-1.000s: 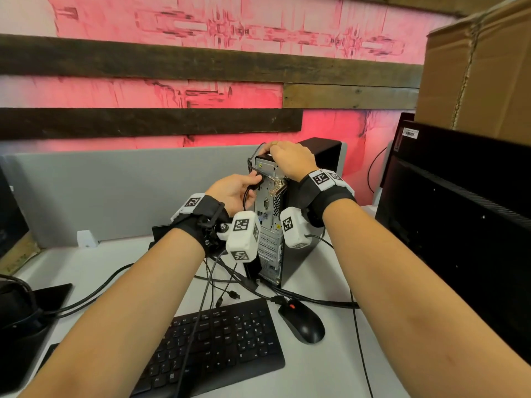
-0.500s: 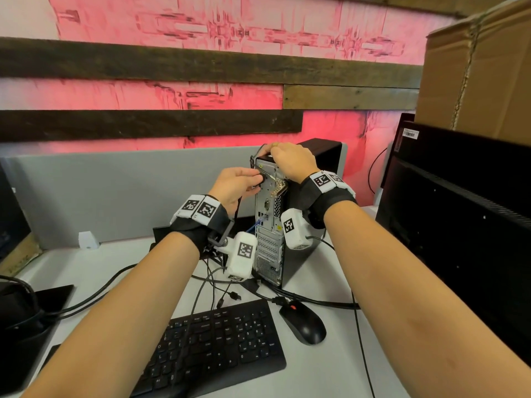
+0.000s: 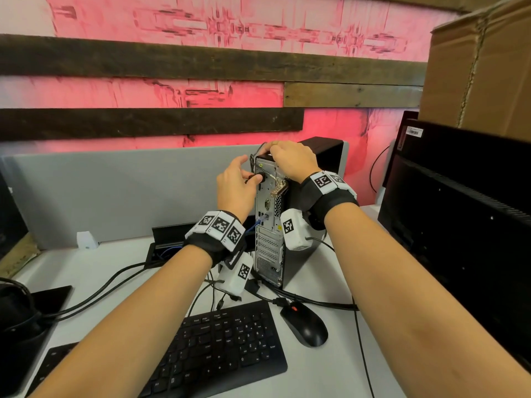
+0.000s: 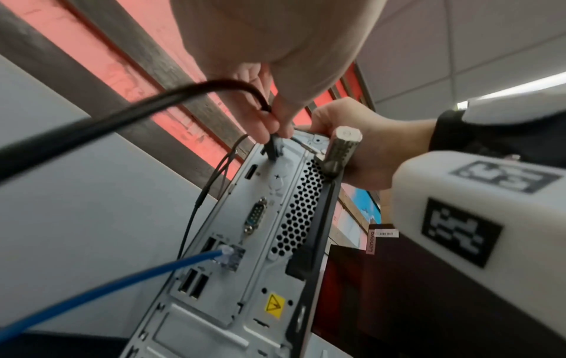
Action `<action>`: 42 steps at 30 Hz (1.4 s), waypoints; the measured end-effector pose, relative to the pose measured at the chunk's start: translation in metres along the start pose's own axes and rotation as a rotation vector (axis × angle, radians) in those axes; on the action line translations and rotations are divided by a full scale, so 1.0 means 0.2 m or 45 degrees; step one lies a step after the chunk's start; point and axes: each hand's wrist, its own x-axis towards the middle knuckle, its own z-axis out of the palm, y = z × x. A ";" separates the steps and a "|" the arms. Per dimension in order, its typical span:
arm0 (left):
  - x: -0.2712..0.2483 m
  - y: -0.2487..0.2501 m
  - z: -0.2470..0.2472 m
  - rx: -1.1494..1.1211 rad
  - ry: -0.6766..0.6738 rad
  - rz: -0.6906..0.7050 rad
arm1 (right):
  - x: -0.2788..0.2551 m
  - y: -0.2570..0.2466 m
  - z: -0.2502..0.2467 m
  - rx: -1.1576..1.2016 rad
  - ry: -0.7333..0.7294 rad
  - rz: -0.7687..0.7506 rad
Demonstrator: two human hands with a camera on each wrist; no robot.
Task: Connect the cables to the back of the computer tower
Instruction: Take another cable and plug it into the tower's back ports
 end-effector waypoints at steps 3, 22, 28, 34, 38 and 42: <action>-0.02 0.03 0.02 0.069 0.049 0.032 | 0.00 0.00 0.00 0.002 0.025 0.008; -0.07 -0.05 0.08 -0.082 -0.180 -0.028 | -0.04 -0.05 0.02 0.384 0.156 0.266; -0.25 -0.28 0.04 -0.180 -0.290 -0.078 | -0.09 -0.05 0.06 0.490 0.335 0.284; -0.44 -0.49 -0.04 0.071 -0.404 -0.136 | -0.19 -0.11 0.09 0.643 0.576 0.339; -0.51 -0.57 -0.14 0.095 -0.497 -0.220 | -0.27 -0.17 0.12 0.603 0.592 0.289; -0.61 -0.76 -0.21 0.394 -0.687 -0.425 | -0.39 -0.29 0.13 0.619 0.524 0.078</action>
